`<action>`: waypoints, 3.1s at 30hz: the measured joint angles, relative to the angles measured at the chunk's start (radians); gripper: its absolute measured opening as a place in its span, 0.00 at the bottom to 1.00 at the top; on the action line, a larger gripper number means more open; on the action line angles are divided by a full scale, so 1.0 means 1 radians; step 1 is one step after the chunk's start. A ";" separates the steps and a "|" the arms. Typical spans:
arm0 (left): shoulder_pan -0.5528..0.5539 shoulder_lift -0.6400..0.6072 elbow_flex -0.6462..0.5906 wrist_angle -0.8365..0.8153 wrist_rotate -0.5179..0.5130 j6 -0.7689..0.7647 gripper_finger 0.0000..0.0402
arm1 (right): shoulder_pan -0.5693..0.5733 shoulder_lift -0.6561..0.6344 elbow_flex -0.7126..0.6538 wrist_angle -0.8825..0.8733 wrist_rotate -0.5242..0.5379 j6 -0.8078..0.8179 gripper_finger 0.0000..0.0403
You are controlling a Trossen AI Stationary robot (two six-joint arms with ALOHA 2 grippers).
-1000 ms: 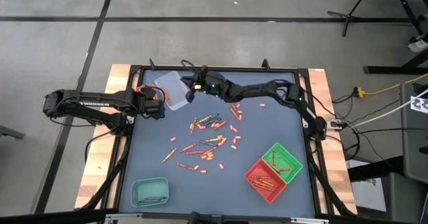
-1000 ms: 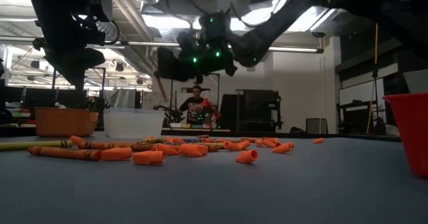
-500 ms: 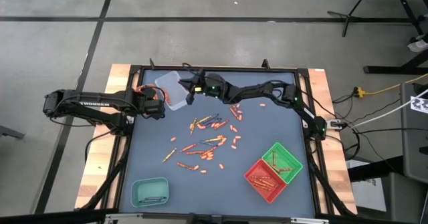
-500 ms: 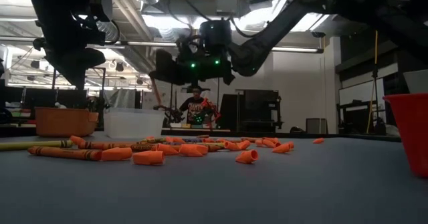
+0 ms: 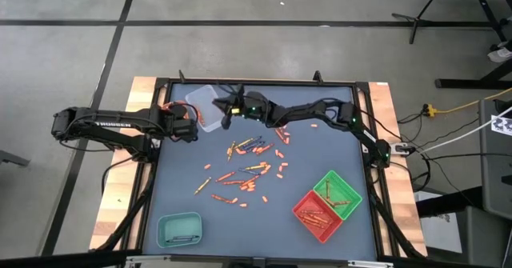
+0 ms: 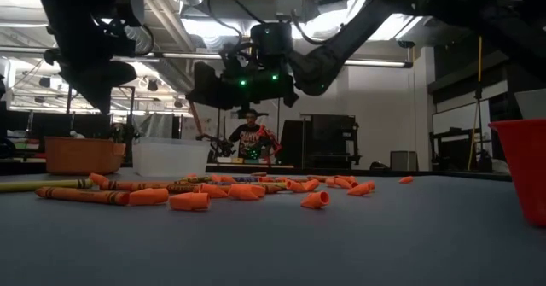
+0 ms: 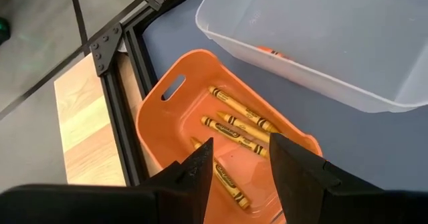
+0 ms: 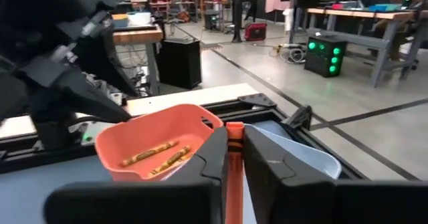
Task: Sort crayons
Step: Put the orange crayon into the transparent bin, then put the light orange crayon into the green bin
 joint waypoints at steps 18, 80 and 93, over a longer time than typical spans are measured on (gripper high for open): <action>0.000 0.000 0.000 0.013 0.000 0.000 0.32 | -0.001 0.000 0.000 -0.123 0.001 0.000 0.30; 0.000 0.000 0.000 0.065 0.000 0.002 0.32 | -0.067 -0.146 0.000 -1.068 0.106 0.391 0.30; 0.000 0.000 0.000 0.065 0.000 0.001 0.32 | -0.067 -0.191 0.000 -1.299 0.161 0.370 0.30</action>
